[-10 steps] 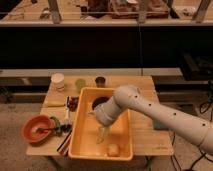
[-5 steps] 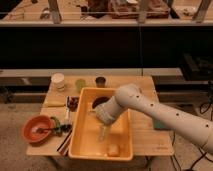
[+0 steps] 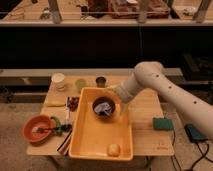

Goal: Stack cups on top of each other

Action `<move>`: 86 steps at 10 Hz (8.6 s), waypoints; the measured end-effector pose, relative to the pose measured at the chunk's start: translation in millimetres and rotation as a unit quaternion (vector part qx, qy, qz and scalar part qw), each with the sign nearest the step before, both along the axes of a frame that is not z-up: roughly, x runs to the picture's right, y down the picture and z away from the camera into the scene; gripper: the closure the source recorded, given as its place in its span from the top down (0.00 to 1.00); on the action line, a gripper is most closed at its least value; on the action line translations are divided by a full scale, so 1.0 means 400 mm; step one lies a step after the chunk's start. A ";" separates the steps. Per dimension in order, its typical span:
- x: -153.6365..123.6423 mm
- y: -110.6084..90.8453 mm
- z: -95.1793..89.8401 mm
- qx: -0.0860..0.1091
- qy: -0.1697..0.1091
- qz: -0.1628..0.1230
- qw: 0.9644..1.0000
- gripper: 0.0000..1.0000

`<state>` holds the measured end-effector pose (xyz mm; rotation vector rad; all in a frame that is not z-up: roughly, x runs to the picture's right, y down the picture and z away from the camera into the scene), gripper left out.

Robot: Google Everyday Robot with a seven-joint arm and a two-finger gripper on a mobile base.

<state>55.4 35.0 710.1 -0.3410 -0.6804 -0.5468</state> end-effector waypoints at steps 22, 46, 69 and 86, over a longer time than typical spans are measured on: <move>-0.100 -0.301 0.536 0.216 -0.081 -0.234 0.944 0.80; -0.141 -0.269 0.587 0.159 -0.118 -0.212 0.957 0.00; -0.125 -0.211 0.687 0.131 -0.055 -0.273 0.952 0.48; -0.172 -0.384 0.487 0.136 -0.104 -0.174 0.970 0.00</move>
